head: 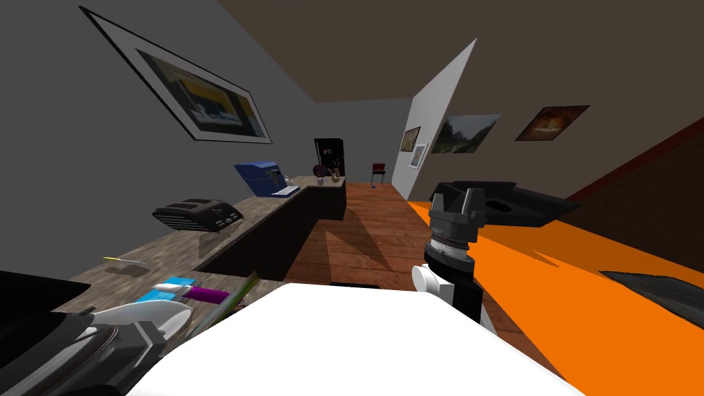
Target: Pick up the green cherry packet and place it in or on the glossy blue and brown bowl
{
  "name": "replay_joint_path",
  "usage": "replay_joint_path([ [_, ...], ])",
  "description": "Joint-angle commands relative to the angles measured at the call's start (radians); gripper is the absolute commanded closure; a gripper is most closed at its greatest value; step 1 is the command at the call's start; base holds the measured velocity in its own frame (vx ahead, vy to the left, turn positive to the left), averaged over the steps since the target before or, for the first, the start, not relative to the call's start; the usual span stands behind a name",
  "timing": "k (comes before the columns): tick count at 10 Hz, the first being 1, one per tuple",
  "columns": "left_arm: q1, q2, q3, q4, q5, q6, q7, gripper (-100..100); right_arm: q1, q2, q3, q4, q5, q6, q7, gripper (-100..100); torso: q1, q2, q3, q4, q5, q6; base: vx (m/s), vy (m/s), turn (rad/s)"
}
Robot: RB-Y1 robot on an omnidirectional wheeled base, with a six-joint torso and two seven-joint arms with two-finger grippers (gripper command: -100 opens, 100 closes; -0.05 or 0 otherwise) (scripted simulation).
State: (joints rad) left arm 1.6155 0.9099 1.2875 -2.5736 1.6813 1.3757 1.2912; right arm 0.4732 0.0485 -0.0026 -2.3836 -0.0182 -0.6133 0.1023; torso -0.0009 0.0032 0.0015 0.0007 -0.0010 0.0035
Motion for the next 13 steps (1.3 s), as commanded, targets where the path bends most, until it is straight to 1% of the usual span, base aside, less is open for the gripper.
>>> replay_joint_path([
  [1, 0.009, 0.011, 0.048, -0.011, 0.039, 0.012, 0.025, -100, 0.000, 0.000, 0.000, 0.000, 0.000, 0.000, 0.000, 0, 0.000, 0.000, 0.000, 0.000, 0.000, 0.000, -0.024, 0.031, -0.003],
  [4, 0.029, 0.027, 0.135, -0.026, 0.117, 0.036, 0.060, -100, 0.000, 0.000, 0.000, 0.000, 0.000, 0.000, 0.000, 0, 0.000, 0.000, 0.000, 0.000, 0.000, 0.000, -0.021, 0.030, -0.004],
  [5, 0.029, 0.027, 0.144, -0.026, 0.117, 0.036, 0.060, -100, 0.000, 0.000, 0.000, 0.000, 0.000, 0.000, 0.000, 0, 0.000, 0.000, 0.000, 0.000, 0.000, 0.000, -0.014, 0.018, -0.003],
  [8, 0.048, 0.044, 0.241, -0.042, 0.196, 0.060, 0.096, -100, 0.000, 0.000, 0.000, 0.000, 0.000, 0.000, 0.000, 0, 0.000, 0.000, 0.000, 0.000, 0.000, 0.000, -0.015, 0.021, -0.003],
  [9, 0.044, 0.043, 0.225, -0.037, 0.183, 0.056, 0.088, -100, 0.000, 0.000, 0.000, 0.000, 0.000, 0.000, 0.000, 0, 0.000, 0.000, 0.000, 0.000, 0.000, 0.000, -0.010, 0.011, -0.004],
  [10, 0.044, 0.043, 0.229, -0.037, 0.186, 0.058, 0.090, 0, 0.000, 0.000, 0.000, 0.000, 0.000, 0.000, 0.000, 0, -0.001, -0.001, 0.000, 0.000, 0.000, 0.000, 0.000, 0.000, 0.000],
  [13, 0.044, 0.043, 0.229, -0.037, 0.186, 0.058, 0.090, 0, 0.000, 0.000, 0.000, 0.000, 0.000, 0.000, 0.000, 0, -0.002, -0.001, -0.001, 0.000, 0.000, 0.000, 0.000, 0.000, 0.000],
])
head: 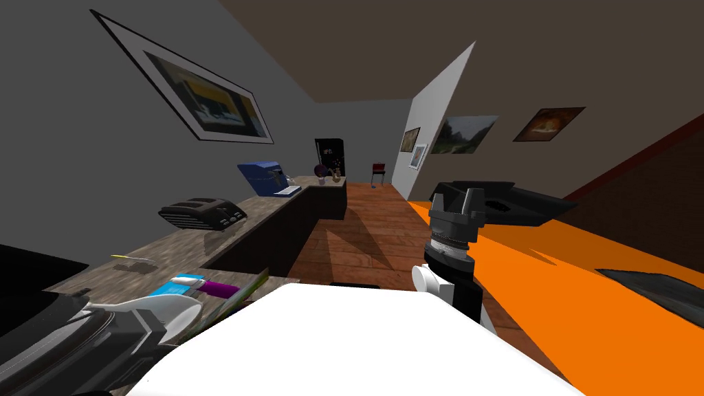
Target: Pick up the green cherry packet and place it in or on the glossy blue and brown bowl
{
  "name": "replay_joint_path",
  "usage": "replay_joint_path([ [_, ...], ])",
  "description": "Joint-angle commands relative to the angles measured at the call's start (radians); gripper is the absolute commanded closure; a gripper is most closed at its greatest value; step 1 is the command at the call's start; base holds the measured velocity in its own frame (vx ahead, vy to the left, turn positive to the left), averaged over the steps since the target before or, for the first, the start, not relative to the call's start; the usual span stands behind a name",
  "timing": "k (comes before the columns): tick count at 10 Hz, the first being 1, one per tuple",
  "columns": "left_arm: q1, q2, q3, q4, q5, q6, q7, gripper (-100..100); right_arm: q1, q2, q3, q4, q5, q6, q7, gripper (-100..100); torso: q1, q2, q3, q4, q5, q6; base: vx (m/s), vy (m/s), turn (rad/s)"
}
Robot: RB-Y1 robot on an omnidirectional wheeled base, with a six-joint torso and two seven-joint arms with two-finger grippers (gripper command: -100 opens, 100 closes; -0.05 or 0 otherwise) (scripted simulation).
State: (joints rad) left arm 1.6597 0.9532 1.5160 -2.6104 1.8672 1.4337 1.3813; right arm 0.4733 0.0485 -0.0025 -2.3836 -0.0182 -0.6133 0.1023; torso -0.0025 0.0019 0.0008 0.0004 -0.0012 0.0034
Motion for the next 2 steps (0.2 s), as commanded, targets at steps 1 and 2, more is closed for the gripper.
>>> replay_joint_path([
  [1, 0.000, 0.000, 0.000, 0.000, 0.000, 0.000, 0.000, 0, 0.000, 0.000, 0.000, 0.000, 0.000, 0.000, 0.000, 0, 0.000, 0.000, 0.000, 0.000, 0.000, 0.000, 0.000, 0.000, 0.000],
  [2, 0.000, 0.000, 0.000, 0.000, 0.000, 0.000, 0.000, 0, 0.000, 0.000, 0.000, 0.000, 0.000, 0.000, 0.000, 0, 0.000, 0.000, 0.000, 0.000, 0.000, 0.000, 0.000, 0.000, 0.000],
])
